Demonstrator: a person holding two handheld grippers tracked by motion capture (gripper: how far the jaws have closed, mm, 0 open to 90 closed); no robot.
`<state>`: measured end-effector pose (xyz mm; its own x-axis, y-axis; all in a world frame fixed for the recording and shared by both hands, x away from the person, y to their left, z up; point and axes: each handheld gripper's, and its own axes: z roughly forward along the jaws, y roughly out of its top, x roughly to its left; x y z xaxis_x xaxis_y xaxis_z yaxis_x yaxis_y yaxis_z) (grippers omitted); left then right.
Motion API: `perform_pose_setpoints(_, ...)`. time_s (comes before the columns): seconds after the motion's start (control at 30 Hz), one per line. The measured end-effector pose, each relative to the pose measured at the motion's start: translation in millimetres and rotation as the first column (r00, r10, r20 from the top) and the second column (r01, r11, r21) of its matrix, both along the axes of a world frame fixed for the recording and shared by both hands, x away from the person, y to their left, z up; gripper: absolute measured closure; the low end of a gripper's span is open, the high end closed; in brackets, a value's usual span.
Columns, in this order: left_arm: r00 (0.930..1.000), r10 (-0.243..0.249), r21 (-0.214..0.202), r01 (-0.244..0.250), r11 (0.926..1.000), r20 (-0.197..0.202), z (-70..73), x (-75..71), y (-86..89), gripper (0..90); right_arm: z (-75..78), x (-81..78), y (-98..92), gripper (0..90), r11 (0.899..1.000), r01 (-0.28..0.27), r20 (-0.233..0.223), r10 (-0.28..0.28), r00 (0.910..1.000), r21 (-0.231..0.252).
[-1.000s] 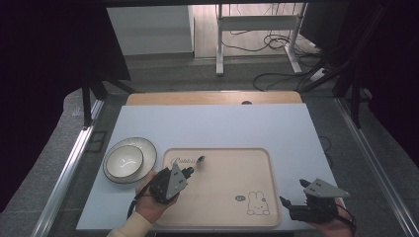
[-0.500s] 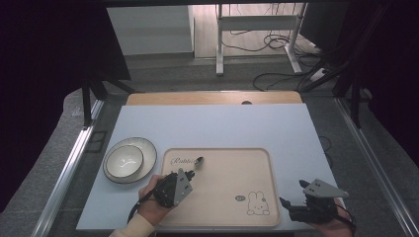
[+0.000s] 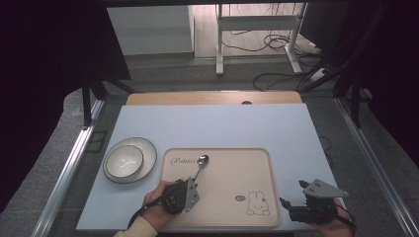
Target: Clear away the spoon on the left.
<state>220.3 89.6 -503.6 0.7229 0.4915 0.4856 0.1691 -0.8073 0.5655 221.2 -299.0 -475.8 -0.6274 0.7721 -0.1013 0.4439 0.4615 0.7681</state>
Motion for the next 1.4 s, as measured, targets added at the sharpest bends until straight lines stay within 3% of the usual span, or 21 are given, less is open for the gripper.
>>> perform_pose_setpoints(0.1, 0.9997, -0.009, 0.004, 0.009, 1.0, -0.023, -2.0, -0.3, -1.1, 76.0, -0.2, 0.1, 0.0, 13.4, 1.0, 0.001, 0.0, -0.001, 1.0, 0.0)
perform_pose_setpoints(0.17, 0.9973, -0.019, -0.011, 0.018, 0.9998, -0.07, -2.6, 1.0, -1.2, 75.0, -0.3, 0.1, 0.0, 13.5, 1.0, 0.001, -0.001, -0.001, 1.0, 0.0)
perform_pose_setpoints(0.2, 0.992, -0.023, -0.016, 0.021, 0.9996, -0.124, -3.5, 3.1, -0.9, 71.3, -0.4, 0.2, 0.0, 13.5, 1.0, 0.002, -0.001, -0.002, 1.0, -0.002)
perform_pose_setpoints(0.23, 0.9879, -0.027, 0.002, 0.028, 0.9996, -0.153, -3.7, 4.7, 0.2, 69.7, -0.5, 0.3, 0.0, 13.4, 1.0, 0.001, -0.002, -0.001, 1.0, -0.001)
perform_pose_setpoints(0.27, 0.9857, -0.023, -0.032, 0.018, 0.9993, -0.167, -6.3, 4.8, -0.1, 67.8, -0.6, 0.4, -0.1, 13.4, 1.0, 0.001, -0.002, -0.001, 1.0, -0.002)
perform_pose_setpoints(0.3, 0.9814, -0.026, -0.038, 0.019, 0.9991, -0.19, -6.4, 6.2, 1.0, 65.6, -0.6, 0.4, -0.1, 13.4, 1.0, 0.002, -0.002, -0.002, 1.0, -0.002)
perform_pose_setpoints(0.33, 0.9739, -0.025, -0.055, 0.013, 0.9984, -0.225, -7.0, 8.1, 1.7, 61.9, -0.5, 0.4, -0.2, 13.4, 1.0, 0.002, -0.001, -0.002, 1.0, -0.002)
perform_pose_setpoints(0.37, 0.9739, -0.025, -0.055, 0.013, 0.9984, -0.225, -7.0, 8.1, 1.7, 57.4, -0.5, 0.4, -0.3, 13.4, 1.0, 0.002, -0.001, -0.002, 1.0, -0.002)
perform_pose_setpoints(0.4, 0.9652, -0.015, -0.074, -0.005, 0.9973, -0.261, -7.8, 11.0, 3.7, 53.8, -0.5, 0.5, -0.5, 13.5, 1.0, 0.003, -0.001, -0.003, 1.0, -0.001)
perform_pose_setpoints(0.47, 0.9613, 0.015, -0.09, -0.041, 0.9951, -0.275, -7.0, 13.5, 5.6, 45.8, -0.5, 0.6, -0.7, 13.4, 1.0, 0.003, -0.002, -0.003, 1.0, -0.001)
perform_pose_setpoints(0.53, 0.9459, 0.026, -0.111, -0.066, 0.9916, -0.323, -6.3, 16.7, 7.5, 33.5, -0.5, 0.6, -0.6, 13.4, 1.0, 0.002, -0.002, -0.002, 1.0, -0.001)
perform_pose_setpoints(0.57, 0.9459, 0.026, -0.111, -0.066, 0.9916, -0.323, -6.3, 16.7, 7.5, 29.0, -0.5, 0.6, -0.6, 13.4, 1.0, 0.002, -0.002, -0.002, 1.0, -0.001)
perform_pose_setpoints(0.6, 0.9386, 0.026, -0.111, -0.069, 0.9915, -0.344, -7.0, 17.7, 8.0, 29.0, -0.5, 0.6, -0.6, 13.5, 1.0, 0.002, -0.002, -0.002, 1.0, -0.001)
perform_pose_setpoints(0.63, 0.9365, 0.026, -0.106, -0.068, 0.9921, -0.35, -7.5, 17.8, 8.1, 22.0, -0.6, 0.5, -0.5, 13.4, 1.0, 0.002, -0.003, -0.002, 1.0, -0.002)
perform_pose_setpoints(0.83, 0.9442, 0.028, -0.153, -0.082, 0.9848, -0.328, 0.7, 18.2, 11.8, 17.7, -0.2, 0.6, -0.9, 13.4, 1.0, 0.003, 0.0, -0.003, 1.0, 0.0)
perform_pose_setpoints(0.93, 0.9502, 0.033, -0.188, -0.095, 0.9775, -0.31, 4.1, 17.7, 15.2, 17.8, -0.2, 0.5, -1.0, 13.4, 1.0, 0.003, 0.0, -0.003, 1.0, 0.0)
perform_pose_setpoints(1.17, 0.971, 0.084, -0.236, -0.138, 0.962, -0.224, 18.5, 12.1, 27.3, 18.0, 0.3, 0.2, -1.5, 13.4, 1.0, 0.003, 0.001, -0.003, 1.0, 0.0)
perform_pose_setpoints(1.27, 0.9754, 0.117, -0.268, -0.165, 0.9492, -0.187, 25.6, 7.4, 38.9, 18.2, 0.5, 0.1, -1.6, 13.4, 1.0, 0.003, 0.004, -0.003, 1.0, 0.001)
perform_pose_setpoints(1.4, 0.972, 0.159, -0.302, -0.206, 0.9307, -0.172, 33.0, 0.9, 59.1, 18.6, 0.6, -0.3, -1.1, 13.4, 1.0, 0.0, 0.008, 0.0, 1.0, 0.003)
